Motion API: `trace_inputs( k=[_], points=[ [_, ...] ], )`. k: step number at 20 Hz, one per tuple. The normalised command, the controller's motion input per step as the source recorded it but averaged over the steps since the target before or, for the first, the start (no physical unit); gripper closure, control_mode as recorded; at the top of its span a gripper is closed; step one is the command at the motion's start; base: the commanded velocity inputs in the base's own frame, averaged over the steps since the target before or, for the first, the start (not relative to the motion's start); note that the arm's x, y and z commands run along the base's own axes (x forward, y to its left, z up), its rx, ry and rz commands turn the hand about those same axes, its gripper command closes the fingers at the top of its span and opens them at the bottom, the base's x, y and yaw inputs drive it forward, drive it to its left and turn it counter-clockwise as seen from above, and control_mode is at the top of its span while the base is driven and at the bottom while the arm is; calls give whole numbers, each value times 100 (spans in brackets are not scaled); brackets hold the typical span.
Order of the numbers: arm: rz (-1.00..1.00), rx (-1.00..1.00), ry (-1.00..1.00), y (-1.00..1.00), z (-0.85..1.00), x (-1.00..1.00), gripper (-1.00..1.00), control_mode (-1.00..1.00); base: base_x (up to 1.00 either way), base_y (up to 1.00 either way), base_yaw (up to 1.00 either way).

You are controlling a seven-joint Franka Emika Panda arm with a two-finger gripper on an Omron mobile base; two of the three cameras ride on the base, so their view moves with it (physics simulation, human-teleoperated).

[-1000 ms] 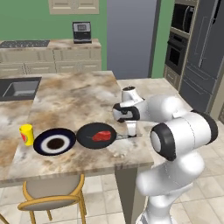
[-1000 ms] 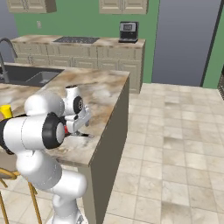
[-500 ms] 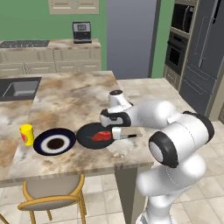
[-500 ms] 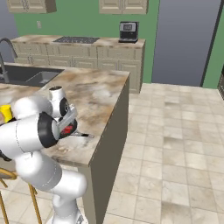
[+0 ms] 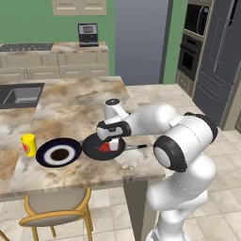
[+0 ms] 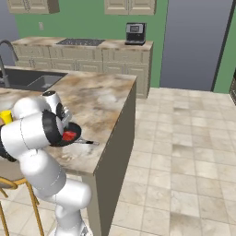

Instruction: Pick up the pan with the steak in it and place it on the dining table. Then place the steak on the plate.

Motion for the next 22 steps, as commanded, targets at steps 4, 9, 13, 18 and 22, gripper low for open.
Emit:
trace_inputs(
  k=[4, 9, 13, 18, 22],
  points=[
    [0, 0, 0, 4, 0, 2, -100, -100, 0, 0, 0],
    [0, 1, 3, 1, -16, 0, -100, -100, 0, 0, 0],
    [-1, 0, 2, 9, -16, 16, -100, -100, 0, 0, 0],
    [-2, 0, 1, 14, -13, 29, -100, -100, 0, 0, 0],
    [-1, 0, 3, 10, -15, 11, -100, -100, 0, 0, 0]
  ],
)
